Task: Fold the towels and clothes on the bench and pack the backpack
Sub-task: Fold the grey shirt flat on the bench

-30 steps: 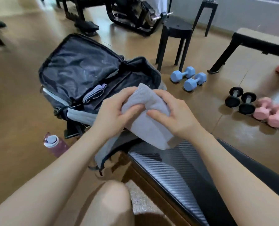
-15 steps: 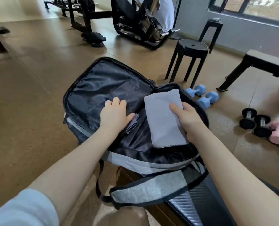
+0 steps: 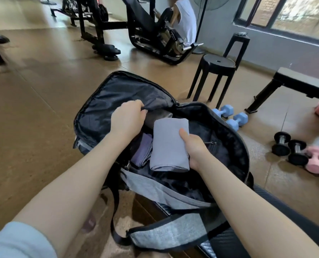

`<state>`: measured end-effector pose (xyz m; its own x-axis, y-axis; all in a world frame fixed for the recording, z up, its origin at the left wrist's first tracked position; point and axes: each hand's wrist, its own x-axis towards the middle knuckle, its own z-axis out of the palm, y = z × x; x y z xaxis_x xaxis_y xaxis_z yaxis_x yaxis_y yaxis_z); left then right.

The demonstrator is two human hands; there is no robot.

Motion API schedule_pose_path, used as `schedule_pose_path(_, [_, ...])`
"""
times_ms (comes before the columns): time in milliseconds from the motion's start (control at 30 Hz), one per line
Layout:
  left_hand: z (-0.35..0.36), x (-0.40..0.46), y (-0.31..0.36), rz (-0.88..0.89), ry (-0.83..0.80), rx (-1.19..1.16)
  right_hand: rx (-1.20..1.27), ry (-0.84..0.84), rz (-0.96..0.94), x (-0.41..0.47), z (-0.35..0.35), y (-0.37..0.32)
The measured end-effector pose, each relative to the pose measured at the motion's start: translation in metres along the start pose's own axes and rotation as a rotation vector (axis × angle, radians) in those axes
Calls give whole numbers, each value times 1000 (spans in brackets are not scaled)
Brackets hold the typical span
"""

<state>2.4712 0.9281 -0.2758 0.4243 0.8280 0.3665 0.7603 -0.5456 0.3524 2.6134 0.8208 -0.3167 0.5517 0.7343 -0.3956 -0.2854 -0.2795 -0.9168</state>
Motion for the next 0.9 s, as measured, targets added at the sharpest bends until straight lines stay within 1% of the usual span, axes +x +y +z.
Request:
schedule_pose_path(100, [-18,9,-4,26,46,-66,120,-66,2,18,31,-18])
schedule_pose_path(133, [-21,9,-3,31,50,-77,102,-86,2,25,44,-23])
schedule_pose_path(167, [-21,8,-3,33,59,-82,40,-102,17,29,57,-26])
schedule_pose_path(233, [-18,3,-4,31,62,-96,-250,-118,20,31,74,-22])
schedule_pose_path(267, [-16,1,-5,24,54,-102,-448,-89,-46,32,76,-17])
schedule_pose_path(300, [-13,-2,-7,16,47,-109,-601,-34,-163,30,72,-13])
schedule_pose_path(367, [-10,-5,-10,9,49,-124,-676,40,-385,21,56,-3])
schedule_pose_path(400, [-9,-7,-11,9,51,-128,-689,20,-466,15,48,3])
schedule_pose_path(433, [-8,-8,-11,11,49,-129,-727,-44,-513,10,41,10])
schedule_pose_path(500, [-8,-9,-10,12,39,-130,-815,-206,-543,0,35,20])
schedule_pose_path(567, [-6,-10,-11,15,38,-130,-915,-310,-574,-7,41,22])
schedule_pose_path(633, [-5,-11,-12,22,41,-128,-1018,-341,-614,-7,53,20])
schedule_pose_path(667, [-5,-12,-13,24,45,-122,-1077,-333,-602,-6,59,19])
schedule_pose_path(733, [-4,-14,-16,18,52,-117,-1105,-338,-559,-6,65,15])
schedule_pose_path(800, [1,-18,-18,5,31,-142,-1045,-334,-550,-15,57,8])
schedule_pose_path(867, [10,-23,-17,12,-75,-128,-1010,-273,-573,-30,35,4])
schedule_pose_path(900, [14,-26,-14,40,-149,-75,-1004,-250,-569,-39,20,4])
